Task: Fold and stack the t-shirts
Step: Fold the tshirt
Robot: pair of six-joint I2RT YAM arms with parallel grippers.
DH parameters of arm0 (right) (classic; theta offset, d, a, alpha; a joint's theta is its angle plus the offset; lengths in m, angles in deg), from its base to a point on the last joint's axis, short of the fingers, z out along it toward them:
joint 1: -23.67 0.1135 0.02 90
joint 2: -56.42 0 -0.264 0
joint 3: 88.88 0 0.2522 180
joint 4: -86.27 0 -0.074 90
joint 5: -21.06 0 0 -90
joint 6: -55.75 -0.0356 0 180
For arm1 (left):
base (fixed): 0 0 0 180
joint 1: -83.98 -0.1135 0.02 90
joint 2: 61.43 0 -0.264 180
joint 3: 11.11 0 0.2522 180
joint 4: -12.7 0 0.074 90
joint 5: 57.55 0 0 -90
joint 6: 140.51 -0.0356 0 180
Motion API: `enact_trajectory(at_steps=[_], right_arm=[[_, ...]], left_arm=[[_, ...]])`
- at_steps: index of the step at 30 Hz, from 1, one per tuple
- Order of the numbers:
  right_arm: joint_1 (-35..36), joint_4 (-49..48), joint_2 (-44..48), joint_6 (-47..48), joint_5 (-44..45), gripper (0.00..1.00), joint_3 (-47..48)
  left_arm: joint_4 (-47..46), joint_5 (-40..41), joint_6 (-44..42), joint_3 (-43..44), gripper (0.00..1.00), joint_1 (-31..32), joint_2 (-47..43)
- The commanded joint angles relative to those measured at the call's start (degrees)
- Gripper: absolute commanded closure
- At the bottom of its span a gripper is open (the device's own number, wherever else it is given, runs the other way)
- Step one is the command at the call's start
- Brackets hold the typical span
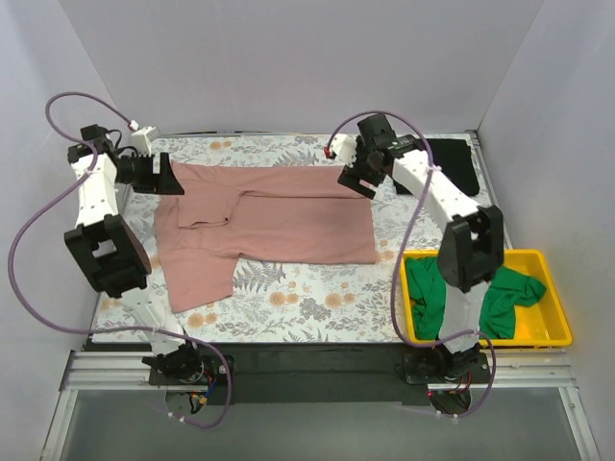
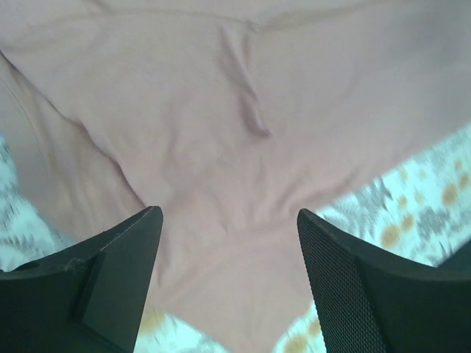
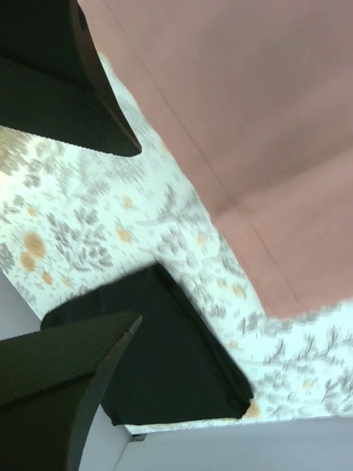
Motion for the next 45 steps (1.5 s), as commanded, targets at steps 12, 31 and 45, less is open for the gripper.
enact_trajectory(at_steps=[12,31,45], right_arm=[[10.07,9.65,17.35,-1.14,-14.07,0.56,-31.16],[10.86,-4.69,11.72,-0.26,-7.83,0.59,-41.1],[10.86,-6.19,10.14,-0.88,-5.98,0.99,-40.84]], left_arm=[[11.19,-4.62,-21.65,-28.45,0.44,-4.43,-25.58],[9.25,-0.68,-21.72,-33.29,0.41,-3.81,-27.52],[8.81,12.24,-55.72,-46.48,0.46,-3.64,-33.59]])
